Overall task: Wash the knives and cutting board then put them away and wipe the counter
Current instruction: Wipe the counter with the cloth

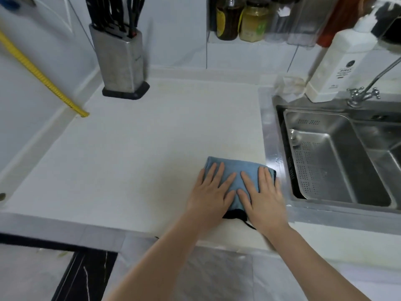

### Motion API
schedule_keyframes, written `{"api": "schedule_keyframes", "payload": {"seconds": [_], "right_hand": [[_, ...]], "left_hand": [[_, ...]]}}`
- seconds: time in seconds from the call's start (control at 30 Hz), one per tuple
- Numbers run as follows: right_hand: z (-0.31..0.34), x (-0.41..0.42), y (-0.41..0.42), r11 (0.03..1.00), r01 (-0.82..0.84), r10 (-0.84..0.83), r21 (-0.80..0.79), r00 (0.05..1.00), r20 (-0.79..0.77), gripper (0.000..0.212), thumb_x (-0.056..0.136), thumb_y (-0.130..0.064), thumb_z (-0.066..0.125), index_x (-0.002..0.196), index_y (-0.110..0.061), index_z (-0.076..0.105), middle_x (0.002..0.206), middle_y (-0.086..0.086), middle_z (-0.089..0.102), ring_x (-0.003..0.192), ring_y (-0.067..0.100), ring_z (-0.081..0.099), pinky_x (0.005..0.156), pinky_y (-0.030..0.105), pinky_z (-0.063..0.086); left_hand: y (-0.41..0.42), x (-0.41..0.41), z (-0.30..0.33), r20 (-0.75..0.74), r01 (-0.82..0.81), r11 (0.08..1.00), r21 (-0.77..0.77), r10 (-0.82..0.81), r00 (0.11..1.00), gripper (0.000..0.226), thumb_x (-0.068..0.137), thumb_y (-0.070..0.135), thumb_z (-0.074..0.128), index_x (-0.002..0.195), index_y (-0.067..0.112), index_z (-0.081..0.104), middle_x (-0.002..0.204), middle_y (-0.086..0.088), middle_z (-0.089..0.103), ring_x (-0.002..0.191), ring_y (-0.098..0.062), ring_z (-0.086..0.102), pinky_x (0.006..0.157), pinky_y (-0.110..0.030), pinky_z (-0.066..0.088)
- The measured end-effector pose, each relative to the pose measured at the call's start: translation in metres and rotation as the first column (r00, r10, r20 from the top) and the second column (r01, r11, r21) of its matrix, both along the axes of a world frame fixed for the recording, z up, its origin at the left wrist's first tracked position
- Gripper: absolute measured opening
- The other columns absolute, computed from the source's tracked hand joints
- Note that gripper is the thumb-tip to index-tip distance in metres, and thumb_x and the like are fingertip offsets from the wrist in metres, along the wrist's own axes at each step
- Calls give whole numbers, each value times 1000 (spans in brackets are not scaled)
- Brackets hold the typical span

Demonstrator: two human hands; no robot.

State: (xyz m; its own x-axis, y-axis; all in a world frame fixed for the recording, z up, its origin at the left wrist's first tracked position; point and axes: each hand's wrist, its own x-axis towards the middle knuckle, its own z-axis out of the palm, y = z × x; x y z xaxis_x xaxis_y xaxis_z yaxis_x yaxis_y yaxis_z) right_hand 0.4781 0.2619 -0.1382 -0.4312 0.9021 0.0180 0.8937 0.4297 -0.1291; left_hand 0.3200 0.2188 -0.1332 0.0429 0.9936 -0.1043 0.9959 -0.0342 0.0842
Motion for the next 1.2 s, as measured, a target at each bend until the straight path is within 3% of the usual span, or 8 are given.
{"api": "schedule_keyframes", "payload": {"seconds": [0.1,0.13,0.27,0.4,0.63,0.8,1.0,1.2], "right_hand": [[-1,-38,-12,999,-36,35,24,999,14,64,97,-51,8,141,-19,40,142,28,39,137,38,33,112,47,10],[-2,-53,-15,998,-52,51,29,999,15,63,97,-51,8,141,-19,41,142,28,40,137,38,33,111,48,12],[-5,-116,-24,988,-148,148,42,989,8,65,98,-51,4,142,-20,40,143,27,39,137,37,34,111,47,12],[-6,-183,-40,974,-228,228,18,974,0,66,96,-55,2,144,-23,33,148,24,33,141,33,26,113,43,3],[-8,-292,-73,938,-346,346,10,938,-10,67,95,-57,5,142,-24,40,146,23,36,140,32,30,113,41,-1],[-1,-342,-89,903,-428,426,-42,903,-53,75,83,-63,-5,149,-33,14,157,18,2,147,26,-5,115,44,-13],[-4,-357,-91,855,-515,507,-66,855,-108,59,94,-56,17,149,-35,13,158,14,-6,146,23,-11,116,45,-15],[-1,-296,-91,847,-523,522,-97,852,-44,58,95,-59,11,149,-37,7,158,8,-10,146,17,-14,114,50,-18]], "left_hand": [[-15,-39,-1,13,-58,998,-3,58,998,66,98,48,-3,143,27,40,149,-10,39,138,-27,38,110,-50,26],[-19,-53,1,18,-62,998,-16,62,998,68,97,49,-6,144,28,37,151,-10,36,140,-27,34,112,-50,25],[-45,-115,4,36,-117,993,-11,117,992,83,75,59,-30,150,35,-3,160,-2,-7,148,-21,-8,116,-41,-10],[-74,-178,2,1,-194,981,-10,194,981,88,71,61,-35,150,35,-6,160,0,-10,147,-19,-11,117,-42,-8],[-127,-276,-3,11,-369,929,-8,370,929,84,64,68,-36,143,46,-16,159,3,-14,147,-20,-15,116,-51,-8],[-156,-323,-7,15,-492,871,10,492,871,77,60,78,-32,133,57,-19,159,0,-13,147,-30,-10,116,-49,-9],[-163,-330,-10,-29,-570,821,40,571,820,78,74,70,-13,144,38,-9,160,-11,-3,147,-28,-8,119,-44,-4],[-160,-263,-1,-24,-606,796,18,606,795,87,73,65,-15,151,29,-2,159,-17,-7,146,-29,-12,118,-41,-9]]}}
